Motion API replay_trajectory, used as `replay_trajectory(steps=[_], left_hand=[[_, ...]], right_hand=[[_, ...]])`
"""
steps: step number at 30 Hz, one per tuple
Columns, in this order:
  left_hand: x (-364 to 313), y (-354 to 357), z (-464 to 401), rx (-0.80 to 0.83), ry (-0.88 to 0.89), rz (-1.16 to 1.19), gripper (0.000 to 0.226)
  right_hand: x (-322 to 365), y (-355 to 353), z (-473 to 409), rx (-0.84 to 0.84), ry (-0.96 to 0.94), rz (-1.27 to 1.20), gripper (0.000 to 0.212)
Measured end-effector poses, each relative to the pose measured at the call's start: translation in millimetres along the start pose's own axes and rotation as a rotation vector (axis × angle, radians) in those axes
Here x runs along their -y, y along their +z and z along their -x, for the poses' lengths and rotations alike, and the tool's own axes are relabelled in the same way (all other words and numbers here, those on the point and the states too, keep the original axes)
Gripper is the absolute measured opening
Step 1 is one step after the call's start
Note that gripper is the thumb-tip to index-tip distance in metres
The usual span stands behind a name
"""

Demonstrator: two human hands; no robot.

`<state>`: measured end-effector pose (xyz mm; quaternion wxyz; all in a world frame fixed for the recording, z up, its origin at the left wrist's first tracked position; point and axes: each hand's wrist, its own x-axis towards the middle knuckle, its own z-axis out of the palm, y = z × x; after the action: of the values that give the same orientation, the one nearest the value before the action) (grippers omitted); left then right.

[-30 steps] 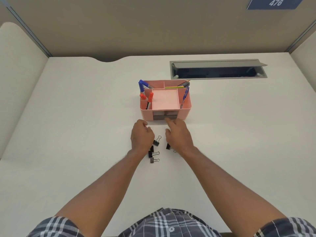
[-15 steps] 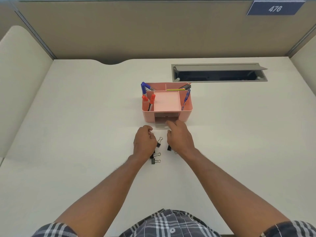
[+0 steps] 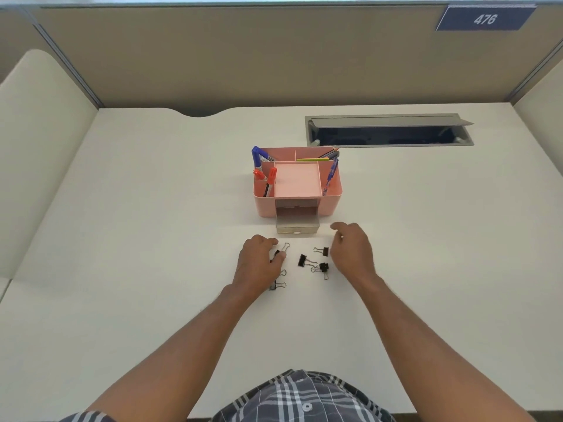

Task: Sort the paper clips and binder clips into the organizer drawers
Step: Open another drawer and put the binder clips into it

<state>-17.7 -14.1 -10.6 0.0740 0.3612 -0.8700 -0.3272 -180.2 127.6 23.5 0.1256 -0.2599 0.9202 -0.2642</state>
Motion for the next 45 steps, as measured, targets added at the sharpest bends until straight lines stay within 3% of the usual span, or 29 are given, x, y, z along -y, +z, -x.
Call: replay_trajectory(steps=[4, 9, 13, 20, 25, 29, 40, 45], left_hand=[[-5.1, 2.5, 0.0, 0.016, 0.048, -0.112, 0.044], [-12.4, 6.5, 1.0, 0.037, 0.088, -0.166, 0.03], [-12.3, 7.6, 5.0, 0.059, 0.092, -0.174, 0.033], [-21.9, -8.4, 6.2, -0.11, 0.166, 0.032, 0.025], [-42.5, -24.6, -16.8, -0.204, 0.303, 0.038, 0.022], [-52.5, -28.2, -37.8, -0.169, 0.331, -0.069, 0.021], [-52.9, -25.2, -44.7, -0.164, 0.374, -0.067, 0.027], [-35.2, -26.4, -24.6, -0.219, 0.317, -0.013, 0.037]], right_hand=[[-11.1, -3.7, 4.1, 0.17, 0.002, 0.126, 0.021], [-4.3, 8.4, 14.2, 0.224, -0.068, 0.138, 0.025], [-1.1, 17.3, 21.1, 0.238, -0.092, 0.193, 0.025], [5.0, 6.8, 16.5, 0.166, -0.085, -0.017, 0.016], [26.2, -6.0, -2.6, 0.034, -0.238, -0.079, 0.019], [39.9, -2.9, -18.7, 0.014, -0.334, 0.069, 0.021], [44.3, 1.6, -26.2, 0.002, -0.459, 0.008, 0.028], [28.2, 5.2, -9.1, -0.027, -0.358, -0.008, 0.019]])
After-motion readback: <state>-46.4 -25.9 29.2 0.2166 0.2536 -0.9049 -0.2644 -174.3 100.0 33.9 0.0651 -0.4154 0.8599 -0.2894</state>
